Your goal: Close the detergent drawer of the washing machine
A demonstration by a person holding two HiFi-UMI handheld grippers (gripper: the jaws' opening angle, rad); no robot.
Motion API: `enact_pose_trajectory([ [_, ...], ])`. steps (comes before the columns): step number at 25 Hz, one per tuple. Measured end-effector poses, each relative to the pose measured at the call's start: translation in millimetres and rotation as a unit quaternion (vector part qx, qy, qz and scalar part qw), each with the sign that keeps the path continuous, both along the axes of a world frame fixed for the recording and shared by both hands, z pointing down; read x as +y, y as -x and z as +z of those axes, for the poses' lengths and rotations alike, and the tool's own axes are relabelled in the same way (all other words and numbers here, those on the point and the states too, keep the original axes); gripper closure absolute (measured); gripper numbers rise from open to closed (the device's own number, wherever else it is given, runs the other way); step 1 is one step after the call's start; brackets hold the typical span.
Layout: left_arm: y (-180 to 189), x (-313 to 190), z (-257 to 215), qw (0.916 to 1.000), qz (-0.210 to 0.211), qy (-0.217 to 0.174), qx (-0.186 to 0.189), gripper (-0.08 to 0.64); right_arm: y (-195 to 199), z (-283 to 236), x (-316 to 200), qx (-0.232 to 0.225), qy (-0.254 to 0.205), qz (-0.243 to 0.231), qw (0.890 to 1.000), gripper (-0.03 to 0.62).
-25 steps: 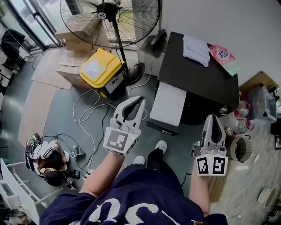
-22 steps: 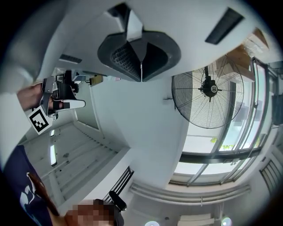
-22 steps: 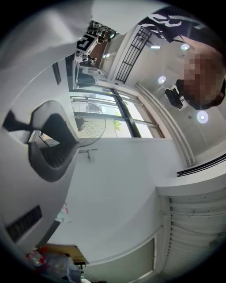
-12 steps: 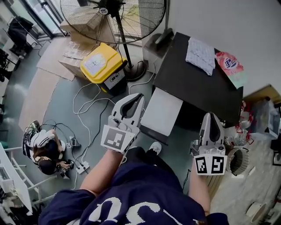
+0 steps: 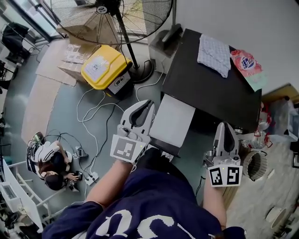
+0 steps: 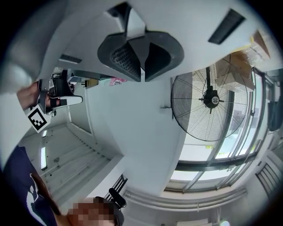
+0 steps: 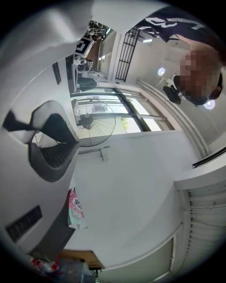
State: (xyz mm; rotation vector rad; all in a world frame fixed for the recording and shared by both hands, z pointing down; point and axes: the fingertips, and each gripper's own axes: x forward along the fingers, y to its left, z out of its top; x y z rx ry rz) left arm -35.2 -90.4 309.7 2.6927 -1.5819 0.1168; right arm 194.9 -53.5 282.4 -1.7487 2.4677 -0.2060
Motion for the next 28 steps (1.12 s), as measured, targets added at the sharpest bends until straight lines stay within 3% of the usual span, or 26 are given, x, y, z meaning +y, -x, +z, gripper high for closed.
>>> enact_pose_trajectory([
  [4, -4, -13, -2, 0.9989, 0.029, -0.018, 0.033, 0.532, 7, 15, -6, 0.005, 0.019, 0.015, 1.000, 0.564],
  [10, -1, -17, 24, 0.9967, 0.074, 0.012, 0.033, 0.486, 19, 47, -5, 0.019, 0.057, 0.006, 0.998, 0.518],
  [13, 2, -15, 45, 0.9946, 0.095, 0.034, 0.021, 0.462, 30, 77, 2, 0.019, 0.087, -0.037, 0.995, 0.488],
  [17, 10, -4, 82, 0.9898, 0.125, 0.069, -0.002, 0.456, 45, 135, 21, -0.018, 0.147, -0.106, 0.983, 0.440],
  [21, 15, 21, 115, 0.9806, 0.166, 0.103, -0.013, 0.422, 54, 180, 45, -0.031, 0.200, -0.139, 0.969, 0.352],
  [24, 12, 43, 139, 0.9687, 0.208, 0.135, -0.008, 0.344, 63, 192, 63, -0.065, 0.200, -0.172, 0.962, 0.309],
  [28, 7, 75, 172, 0.9502, 0.254, 0.179, -0.027, 0.327, 85, 217, 94, -0.013, 0.221, -0.245, 0.944, 0.226],
])
